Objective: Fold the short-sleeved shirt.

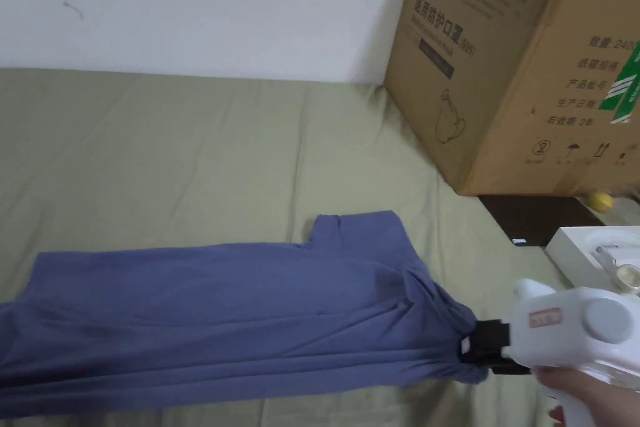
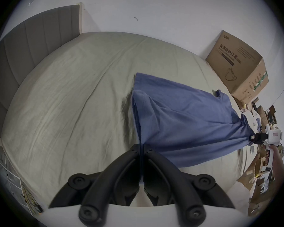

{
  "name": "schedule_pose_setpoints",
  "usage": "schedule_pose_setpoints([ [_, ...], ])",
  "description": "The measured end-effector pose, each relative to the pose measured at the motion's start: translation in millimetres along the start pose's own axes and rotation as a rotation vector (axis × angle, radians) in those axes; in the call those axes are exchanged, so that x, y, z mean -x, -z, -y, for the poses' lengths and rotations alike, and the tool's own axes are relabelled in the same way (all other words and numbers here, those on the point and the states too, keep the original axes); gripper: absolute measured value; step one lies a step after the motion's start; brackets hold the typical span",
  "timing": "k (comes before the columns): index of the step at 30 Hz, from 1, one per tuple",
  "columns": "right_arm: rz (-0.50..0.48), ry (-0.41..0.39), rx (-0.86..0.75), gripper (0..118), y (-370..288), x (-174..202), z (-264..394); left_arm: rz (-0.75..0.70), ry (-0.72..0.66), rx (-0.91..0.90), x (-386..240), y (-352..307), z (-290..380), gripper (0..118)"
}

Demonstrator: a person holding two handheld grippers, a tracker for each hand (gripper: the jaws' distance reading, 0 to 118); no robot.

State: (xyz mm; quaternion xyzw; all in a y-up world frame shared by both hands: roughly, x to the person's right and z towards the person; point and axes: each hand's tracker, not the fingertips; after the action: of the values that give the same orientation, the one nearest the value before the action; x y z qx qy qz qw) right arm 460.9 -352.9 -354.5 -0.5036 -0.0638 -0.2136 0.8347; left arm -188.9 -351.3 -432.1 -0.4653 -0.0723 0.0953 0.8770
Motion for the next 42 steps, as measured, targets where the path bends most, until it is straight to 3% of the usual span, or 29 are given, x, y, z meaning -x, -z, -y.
schedule_pose_setpoints([
  [4, -0.024, 0.004, 0.006, 15, -40, -16, 43, 0.055, -0.007, 0.060, 14, -34, 31, 1],
  [8, -0.050, 0.016, 0.027, 15, -38, -36, 84, 0.074, -0.036, 0.100, 25, -42, 79, 1],
  [11, -0.023, 0.116, 0.066, 18, -14, -48, 105, 0.088, -0.113, 0.144, 28, -30, 104, 4],
  [12, -0.029, 0.122, 0.061, 35, -7, -49, 109, 0.086, -0.117, 0.131, 28, -26, 109, 21],
  [13, -0.025, 0.118, 0.045, 63, -3, -49, 112, 0.067, -0.120, 0.120, 26, -24, 112, 51],
  [14, -0.002, 0.095, 0.013, 100, -2, -49, 112, 0.023, -0.100, 0.095, 24, -25, 114, 89],
  [15, 0.045, 0.050, -0.035, 117, -4, -45, 113, -0.002, -0.057, 0.049, 19, -29, 112, 118],
  [16, 0.068, 0.026, -0.066, 117, -7, -39, 113, -0.020, -0.029, 0.029, 15, -33, 111, 118],
  [19, 0.025, -0.042, -0.199, 107, -48, -18, 117, -0.006, -0.009, -0.104, -1, -66, 95, 116],
  [23, -0.022, -0.165, -0.309, 114, -84, 34, 108, 0.103, -0.003, -0.279, -37, -109, 80, 116],
  [26, -0.140, -0.242, -0.442, 101, -112, 75, 120, 0.175, 0.044, -0.415, -72, -140, 79, 115],
  [27, -0.174, -0.268, -0.500, 78, -120, 87, 126, 0.205, 0.075, -0.469, -75, -146, 82, 106],
  [28, -0.180, -0.287, -0.547, 48, -126, 98, 131, 0.198, 0.108, -0.524, -85, -154, 85, 87],
  [29, -0.169, -0.295, -0.579, 14, -128, 107, 135, 0.183, 0.147, -0.545, -94, -159, 87, 52],
  [30, -0.164, -0.296, -0.604, 0, -127, 114, 138, 0.154, 0.191, -0.555, -105, -160, 88, 0],
  [32, -0.221, -0.278, -0.632, 0, -132, 117, 138, 0.069, 0.261, -0.532, -105, -155, 92, 0],
  [33, -0.262, -0.269, -0.641, 0, -133, 119, 137, 0.093, 0.264, -0.511, -109, -153, 90, 0],
  [39, -0.228, -0.284, -0.661, 0, -135, 125, 124, 0.090, 0.220, -0.498, -85, -139, 23, 0],
  [42, -0.244, -0.263, -0.629, 0, -130, 124, 117, 0.075, 0.136, -0.177, -66, -87, -48, 0],
])
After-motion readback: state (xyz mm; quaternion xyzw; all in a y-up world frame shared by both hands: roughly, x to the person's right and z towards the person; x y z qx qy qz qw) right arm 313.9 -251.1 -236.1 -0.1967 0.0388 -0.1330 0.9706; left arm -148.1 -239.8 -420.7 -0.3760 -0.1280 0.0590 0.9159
